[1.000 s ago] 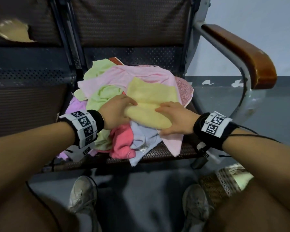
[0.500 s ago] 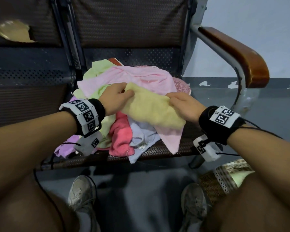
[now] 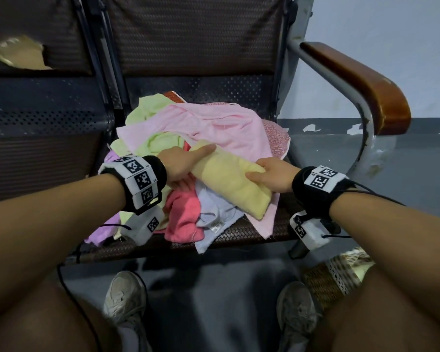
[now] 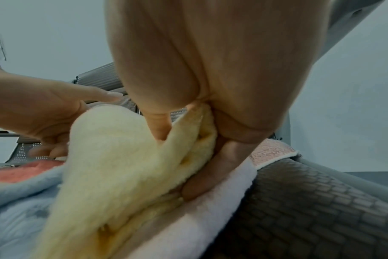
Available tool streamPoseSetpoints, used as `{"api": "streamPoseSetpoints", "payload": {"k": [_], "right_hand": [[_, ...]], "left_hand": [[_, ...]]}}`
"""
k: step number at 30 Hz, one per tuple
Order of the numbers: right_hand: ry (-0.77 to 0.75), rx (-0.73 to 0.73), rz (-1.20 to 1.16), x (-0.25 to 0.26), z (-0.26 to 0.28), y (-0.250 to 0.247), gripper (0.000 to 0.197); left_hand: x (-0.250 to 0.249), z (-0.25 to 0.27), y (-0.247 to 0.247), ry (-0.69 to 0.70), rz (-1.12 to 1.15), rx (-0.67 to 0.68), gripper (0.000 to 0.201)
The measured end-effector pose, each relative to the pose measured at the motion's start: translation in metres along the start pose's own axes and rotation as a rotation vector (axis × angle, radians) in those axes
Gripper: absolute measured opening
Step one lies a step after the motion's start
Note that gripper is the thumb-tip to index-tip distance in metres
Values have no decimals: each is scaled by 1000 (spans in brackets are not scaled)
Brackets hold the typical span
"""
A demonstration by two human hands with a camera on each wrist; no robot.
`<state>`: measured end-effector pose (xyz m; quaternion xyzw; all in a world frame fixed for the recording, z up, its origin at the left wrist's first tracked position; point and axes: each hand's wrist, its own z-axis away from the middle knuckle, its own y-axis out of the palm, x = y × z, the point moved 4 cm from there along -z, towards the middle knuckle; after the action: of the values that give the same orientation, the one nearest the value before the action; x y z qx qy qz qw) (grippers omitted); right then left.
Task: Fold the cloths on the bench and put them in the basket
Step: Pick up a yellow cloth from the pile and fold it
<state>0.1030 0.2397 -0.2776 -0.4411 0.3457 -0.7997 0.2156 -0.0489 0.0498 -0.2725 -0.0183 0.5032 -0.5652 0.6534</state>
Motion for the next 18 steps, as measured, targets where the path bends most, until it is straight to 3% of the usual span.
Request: {"api": "streamPoseSetpoints", "payload": {"k": [5,7,9,11,13,15,18], "right_hand": [[17,44,-4,3,5,-3,24],[23,48,95,8,10,-9,19],[6,6,123,15,15,-19,29],[-88,-47,-135,27,24,-28,54],[-218,-77,-438,44,38,-35,62],[-278,-133,-481,58,50,-40,51],[-249,-254,-425,65,63,-47,23]], "left_hand": [[-12,0,2,135,273,-203,42],[-23,6,5,215,426,-187,30],[-36,14,9,283,588,-116,25],[-51,24,10,348,674,-59,23],[-64,35,12,419,717,9,27],[-73,47,14,490,736,51,29],[-81,56,12,501,773,21,42]]}}
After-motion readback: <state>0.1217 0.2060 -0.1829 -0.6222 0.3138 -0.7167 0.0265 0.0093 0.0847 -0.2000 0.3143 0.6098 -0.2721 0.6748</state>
